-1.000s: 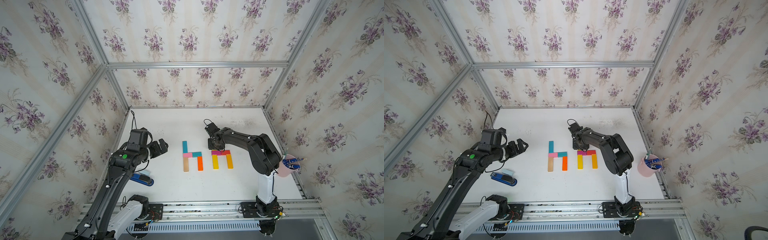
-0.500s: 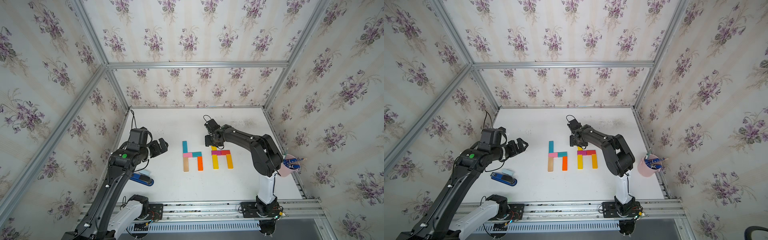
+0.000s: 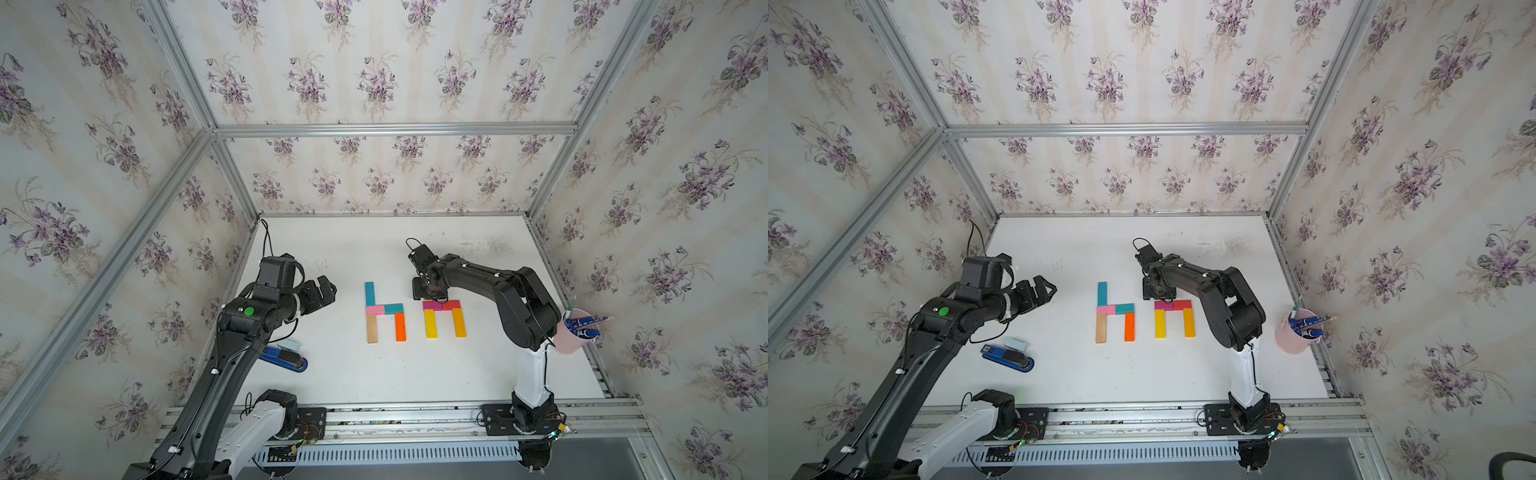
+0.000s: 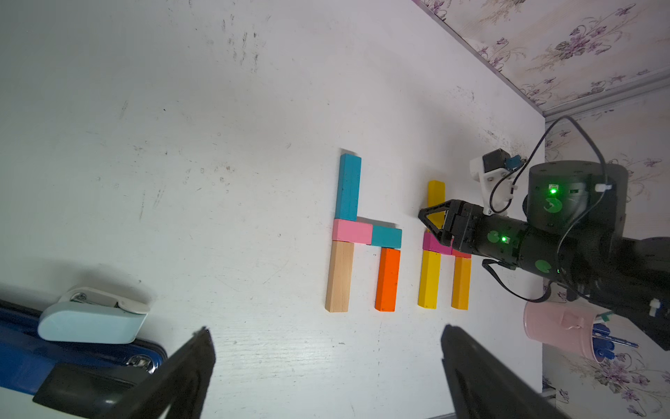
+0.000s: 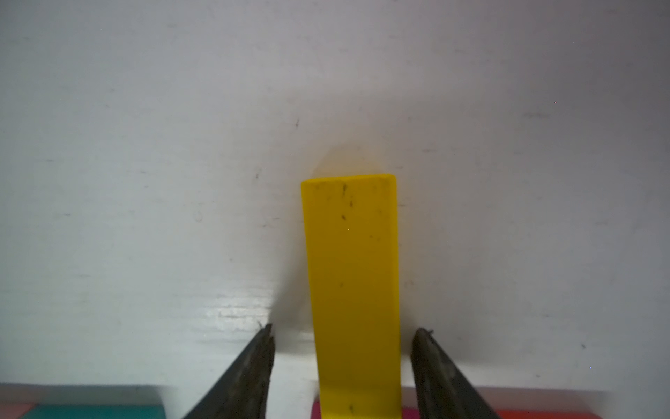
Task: Assemble the letter h with building blocks
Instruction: Assemble the building block at the center of the board.
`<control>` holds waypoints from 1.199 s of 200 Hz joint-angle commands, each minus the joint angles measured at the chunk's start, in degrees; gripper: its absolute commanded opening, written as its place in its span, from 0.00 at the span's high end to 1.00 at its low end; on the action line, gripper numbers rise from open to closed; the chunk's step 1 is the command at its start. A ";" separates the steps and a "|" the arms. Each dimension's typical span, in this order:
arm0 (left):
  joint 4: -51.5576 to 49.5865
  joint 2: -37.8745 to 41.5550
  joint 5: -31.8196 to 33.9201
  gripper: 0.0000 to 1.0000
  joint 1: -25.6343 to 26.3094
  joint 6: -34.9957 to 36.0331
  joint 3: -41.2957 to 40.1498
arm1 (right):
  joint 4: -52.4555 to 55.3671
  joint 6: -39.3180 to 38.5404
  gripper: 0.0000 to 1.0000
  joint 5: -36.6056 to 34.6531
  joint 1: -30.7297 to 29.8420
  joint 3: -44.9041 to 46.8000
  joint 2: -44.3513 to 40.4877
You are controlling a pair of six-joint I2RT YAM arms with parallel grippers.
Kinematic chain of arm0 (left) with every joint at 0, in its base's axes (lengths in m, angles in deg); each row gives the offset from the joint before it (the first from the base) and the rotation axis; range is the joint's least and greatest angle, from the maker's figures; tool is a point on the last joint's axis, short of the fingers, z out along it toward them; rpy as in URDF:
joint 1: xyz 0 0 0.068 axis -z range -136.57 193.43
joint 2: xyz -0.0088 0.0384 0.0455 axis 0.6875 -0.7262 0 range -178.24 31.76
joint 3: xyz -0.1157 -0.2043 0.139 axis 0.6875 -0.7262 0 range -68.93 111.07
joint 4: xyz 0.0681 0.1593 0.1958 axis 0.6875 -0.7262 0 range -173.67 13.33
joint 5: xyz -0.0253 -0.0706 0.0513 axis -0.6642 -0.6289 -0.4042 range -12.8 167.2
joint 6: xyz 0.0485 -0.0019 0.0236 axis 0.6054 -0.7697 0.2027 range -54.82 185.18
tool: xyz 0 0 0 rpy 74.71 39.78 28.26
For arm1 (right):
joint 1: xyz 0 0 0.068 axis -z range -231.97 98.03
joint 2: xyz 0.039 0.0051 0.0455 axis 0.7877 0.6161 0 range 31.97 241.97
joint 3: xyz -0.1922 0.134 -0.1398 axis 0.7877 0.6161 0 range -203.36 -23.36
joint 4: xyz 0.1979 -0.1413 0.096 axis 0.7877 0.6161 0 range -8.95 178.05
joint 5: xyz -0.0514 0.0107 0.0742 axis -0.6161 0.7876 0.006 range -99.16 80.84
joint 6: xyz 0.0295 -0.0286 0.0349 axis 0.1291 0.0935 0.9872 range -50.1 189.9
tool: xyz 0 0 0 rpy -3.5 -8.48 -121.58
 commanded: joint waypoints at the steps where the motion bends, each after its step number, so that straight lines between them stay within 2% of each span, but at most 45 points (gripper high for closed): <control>1: 1.35 -0.08 -0.30 0.00 -0.09 0.15 0.03 | 0.29 0.60 0.43 0.72 -0.09 -0.06 0.28; 65: 1.39 -0.29 -0.21 0.00 -0.13 0.22 0.13 | 0.59 0.84 0.50 0.86 -0.23 -0.17 0.56; 187: 1.58 0.40 -0.27 0.00 -0.13 0.20 -1.01 | 1.60 1.17 0.50 -0.77 -0.39 -0.02 -0.23; 204: 1.70 0.52 -0.41 0.00 -0.18 0.17 -1.10 | 1.67 1.19 0.54 -0.79 -0.43 -0.10 -0.14; 240: 1.58 0.62 -0.41 0.00 -0.19 0.20 -1.19 | 1.81 1.33 0.53 -1.27 -0.39 0.00 0.11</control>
